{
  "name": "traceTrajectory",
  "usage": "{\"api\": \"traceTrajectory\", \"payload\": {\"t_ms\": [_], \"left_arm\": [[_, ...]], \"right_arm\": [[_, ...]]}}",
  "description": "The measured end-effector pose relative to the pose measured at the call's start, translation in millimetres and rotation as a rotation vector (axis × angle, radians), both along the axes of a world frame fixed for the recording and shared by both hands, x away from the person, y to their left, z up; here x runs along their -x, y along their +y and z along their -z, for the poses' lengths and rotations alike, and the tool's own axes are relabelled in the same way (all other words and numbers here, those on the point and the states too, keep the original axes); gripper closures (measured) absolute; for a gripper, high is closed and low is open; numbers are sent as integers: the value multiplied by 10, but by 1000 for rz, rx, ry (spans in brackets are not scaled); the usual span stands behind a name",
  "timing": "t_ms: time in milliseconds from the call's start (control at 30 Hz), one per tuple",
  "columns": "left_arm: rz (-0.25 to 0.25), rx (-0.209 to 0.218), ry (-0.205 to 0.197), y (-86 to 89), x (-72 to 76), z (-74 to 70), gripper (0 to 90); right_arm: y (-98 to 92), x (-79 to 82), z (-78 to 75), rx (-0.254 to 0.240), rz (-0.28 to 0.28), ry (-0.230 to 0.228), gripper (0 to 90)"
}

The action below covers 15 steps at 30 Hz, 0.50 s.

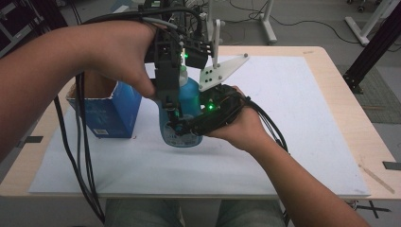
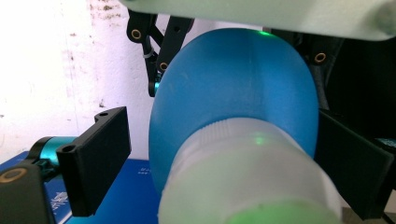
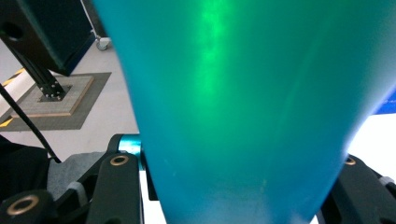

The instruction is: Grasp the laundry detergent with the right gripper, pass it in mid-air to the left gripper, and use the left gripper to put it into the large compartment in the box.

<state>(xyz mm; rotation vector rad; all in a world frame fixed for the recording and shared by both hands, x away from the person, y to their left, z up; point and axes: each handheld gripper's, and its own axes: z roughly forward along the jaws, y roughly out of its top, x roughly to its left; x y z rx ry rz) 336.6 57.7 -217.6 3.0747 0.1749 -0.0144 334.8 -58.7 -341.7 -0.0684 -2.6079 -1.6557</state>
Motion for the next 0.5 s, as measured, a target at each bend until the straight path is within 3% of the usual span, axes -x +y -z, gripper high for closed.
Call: {"api": "traceTrajectory", "payload": {"t_ms": [500], "left_arm": [[-2, -17, -5, 2, -21, 44, 165]], "right_arm": [[11, -17, 14, 6, -2, 13, 465]]}}
